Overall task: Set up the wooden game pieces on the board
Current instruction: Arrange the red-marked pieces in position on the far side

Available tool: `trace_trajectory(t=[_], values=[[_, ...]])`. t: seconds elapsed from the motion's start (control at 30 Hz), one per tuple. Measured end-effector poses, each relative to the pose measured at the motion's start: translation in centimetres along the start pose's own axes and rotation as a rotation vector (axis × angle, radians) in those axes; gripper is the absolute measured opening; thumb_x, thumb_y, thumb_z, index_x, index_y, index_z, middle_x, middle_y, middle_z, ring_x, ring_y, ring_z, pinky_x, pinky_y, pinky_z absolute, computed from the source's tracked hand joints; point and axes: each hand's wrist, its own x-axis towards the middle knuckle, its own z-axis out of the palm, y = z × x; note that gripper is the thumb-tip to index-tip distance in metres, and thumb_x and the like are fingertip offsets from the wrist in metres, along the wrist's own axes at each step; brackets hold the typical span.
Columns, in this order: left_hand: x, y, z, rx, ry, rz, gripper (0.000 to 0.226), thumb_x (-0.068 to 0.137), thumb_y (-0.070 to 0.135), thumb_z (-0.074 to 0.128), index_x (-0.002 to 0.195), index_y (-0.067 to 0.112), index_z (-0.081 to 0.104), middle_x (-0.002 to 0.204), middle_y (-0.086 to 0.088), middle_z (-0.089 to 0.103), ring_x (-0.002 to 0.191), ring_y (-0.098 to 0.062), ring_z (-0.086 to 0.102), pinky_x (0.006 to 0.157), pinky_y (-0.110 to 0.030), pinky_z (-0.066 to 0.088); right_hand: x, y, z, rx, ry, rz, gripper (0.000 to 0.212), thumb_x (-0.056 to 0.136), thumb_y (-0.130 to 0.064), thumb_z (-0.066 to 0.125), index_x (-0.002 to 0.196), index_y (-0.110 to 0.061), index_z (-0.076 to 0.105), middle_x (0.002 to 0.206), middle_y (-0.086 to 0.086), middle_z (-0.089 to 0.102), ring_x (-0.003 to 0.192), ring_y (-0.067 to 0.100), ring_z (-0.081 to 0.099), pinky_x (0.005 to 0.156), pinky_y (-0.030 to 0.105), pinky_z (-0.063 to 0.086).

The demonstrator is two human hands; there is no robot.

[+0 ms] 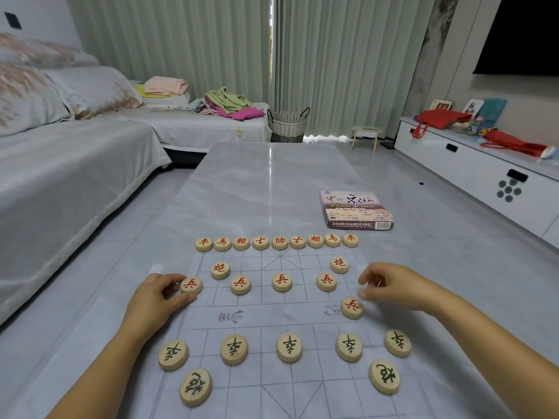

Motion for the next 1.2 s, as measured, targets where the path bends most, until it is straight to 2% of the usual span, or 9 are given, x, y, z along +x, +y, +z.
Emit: trace_trajectory(t=[0.07,0.17,0.27,0.43,0.57,0.83,1.03,1.2], values=[[0.0,0.0,0.0,0.003,0.0,-0.003,0.039,0.074,0.025,0.075,0.11,0.015,0.064,0.099,-0.004,0.057,0.091,-0.017,0.052,0.075,-0.028,0.039,-0.3,-0.1,1.2,-0.053,-0.052,0.004,0.034,0.073,-0.042,0.072,0.099,-0.029,0.053,0.091,-0.007,0.056,0.083,0.009,0.054,0.075,0.024,0.045],[0.0,0.1,0.0,0.001,-0.004,-0.006,0.039,0.075,0.025,0.074,0.11,0.014,0.063,0.1,-0.004,0.057,0.092,-0.016,0.052,0.075,-0.028,0.039,-0.3,-0.7,3.3,-0.166,0.028,-0.018,0.042,0.071,-0.047,0.07,0.098,-0.024,0.05,0.094,-0.006,0.053,0.084,0.012,0.053,0.073,0.028,0.045],[-0.1,0.2,0.0,-0.001,-0.009,-0.006,0.039,0.075,0.024,0.074,0.111,0.014,0.063,0.1,-0.004,0.057,0.092,-0.017,0.052,0.075,-0.027,0.039,0.0,-0.5,3.4,-0.171,0.087,-0.025,0.034,0.074,-0.041,0.068,0.096,-0.02,0.052,0.099,-0.003,0.053,0.088,0.015,0.053,0.074,0.029,0.044],[-0.1,0.2,0.1,0.0,-0.009,-0.01,0.038,0.074,0.023,0.075,0.11,0.013,0.063,0.099,-0.005,0.057,0.09,-0.017,0.052,0.07,-0.025,0.037,1.5,2.8,-0.4,-0.094,0.224,-0.03,0.029,0.081,-0.026,0.065,0.107,-0.019,0.055,0.112,0.0,0.051,0.095,0.013,0.051,0.084,0.023,0.041],[-0.1,0.3,0.0,0.0,-0.01,-0.009,0.037,0.075,0.023,0.074,0.109,0.014,0.063,0.098,-0.005,0.056,0.089,-0.016,0.051,0.068,-0.024,0.037,2.3,4.4,-0.3,-0.072,0.157,-0.079,0.032,0.084,-0.022,0.064,0.115,-0.018,0.056,0.112,-0.003,0.05,0.099,0.012,0.051,0.09,0.021,0.042],[-0.1,0.3,0.0,0.003,-0.014,-0.01,0.037,0.075,0.023,0.074,0.109,0.015,0.063,0.098,-0.004,0.056,0.088,-0.015,0.051,0.067,-0.023,0.037,2.9,5.2,1.4,0.114,0.24,-0.121,0.037,0.08,-0.013,0.069,0.116,-0.018,0.058,0.11,-0.004,0.053,0.099,0.012,0.053,0.075,0.008,0.04],[-0.2,0.6,-0.1,-0.008,-0.022,-0.018,0.037,0.074,0.023,0.075,0.108,0.015,0.064,0.098,-0.005,0.056,0.089,-0.015,0.052,0.068,-0.023,0.038,3.2,5.7,1.9,0.153,0.258,-0.126,0.042,0.08,-0.015,0.069,0.119,-0.02,0.056,0.112,-0.002,0.052,0.098,0.01,0.051,0.074,0.009,0.039],[-0.3,0.7,-0.1,-0.001,-0.017,-0.006,0.036,0.075,0.025,0.074,0.109,0.018,0.064,0.098,-0.003,0.056,0.089,-0.015,0.052,0.067,-0.016,0.037,3.1,6.0,2.3,0.105,0.292,-0.163,0.041,0.083,-0.015,0.066,0.123,-0.017,0.054,0.111,-0.005,0.049,0.097,0.007,0.049,0.077,0.012,0.038]])
